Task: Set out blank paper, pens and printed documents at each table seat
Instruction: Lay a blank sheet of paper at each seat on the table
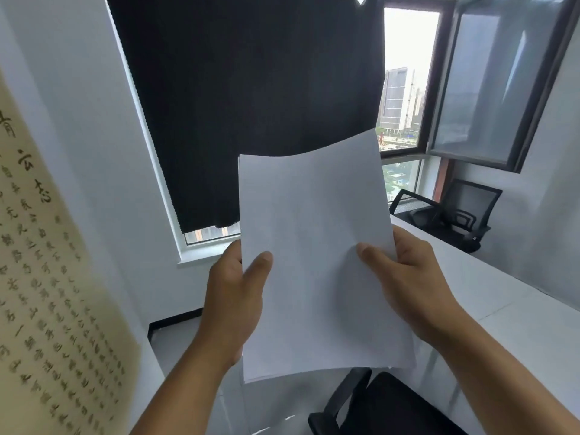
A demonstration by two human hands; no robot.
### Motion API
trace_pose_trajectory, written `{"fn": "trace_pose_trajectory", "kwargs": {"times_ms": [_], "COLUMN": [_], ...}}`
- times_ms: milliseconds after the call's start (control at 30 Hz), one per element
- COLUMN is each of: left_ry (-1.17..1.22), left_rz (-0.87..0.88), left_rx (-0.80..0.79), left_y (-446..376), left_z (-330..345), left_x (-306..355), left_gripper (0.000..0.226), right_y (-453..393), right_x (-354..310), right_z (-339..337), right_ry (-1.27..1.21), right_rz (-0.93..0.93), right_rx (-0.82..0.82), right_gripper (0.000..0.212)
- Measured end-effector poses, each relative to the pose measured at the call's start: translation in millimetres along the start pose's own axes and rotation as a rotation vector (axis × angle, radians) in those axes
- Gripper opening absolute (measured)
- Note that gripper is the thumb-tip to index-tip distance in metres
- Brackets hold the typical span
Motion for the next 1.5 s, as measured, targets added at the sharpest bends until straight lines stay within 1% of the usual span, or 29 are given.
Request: {"fn": "trace_pose_trajectory", "kwargs": {"times_ms": [167,333,433,600,700,933,1067,1233,1333,1500], "left_ry": [0.013,-0.039,-0.051,-0.040,-0.018,-0.003,0.021,0.082,0.089,0.102], "left_rz": [-0.021,-0.027,-0.064,-0.088,-0.094,-0.088,-0.025,0.008,0.029,0.093], "left_rx": [-0.058,-0.074,-0.079,-0.111,-0.148,-0.317,-0.430,-0.576,-0.630,-0.745], "left_y": [-39,-98,-130,-182,-218,-326,-384,-420,-432,-448], "left_z": [12,24,30,46,61,110,138,180,210,277], "left_x": [-21,-39,-51,-66,-77,-132,-146,-141,-138,-127], "left_gripper": [0.024,0.021,0.021,0.021,0.021,0.020,0.017,0.019,0.017,0.015], "right_y": [-32,-80,-108,-151,-179,-246,-270,-282,-285,-295], "right_x": [23,67,88,102,116,169,185,184,183,190], "right_z": [5,14,20,28,27,36,37,22,9,-31], "right_ry": [-0.024,-0.096,-0.106,-0.131,-0.118,-0.029,0.016,0.038,0.036,0.033], "right_rz": [0.002,0.025,0.054,0.085,0.104,0.133,0.148,0.136,0.122,0.093], "right_rx": [0.021,0.077,0.086,0.114,0.159,0.336,0.462,0.609,0.670,0.783], "right_gripper": [0.026,0.025,0.022,0.022,0.020,0.021,0.018,0.022,0.027,0.028]}}
Point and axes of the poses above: each hand's wrist, its own y-axis away from the middle knuckle, its own z-axis out of the palm, x = y × z, the point moved 8 cm from there along -y, towards the middle knuckle, and after that the axes turned 14 degrees about -y, right-handed, at the moved point
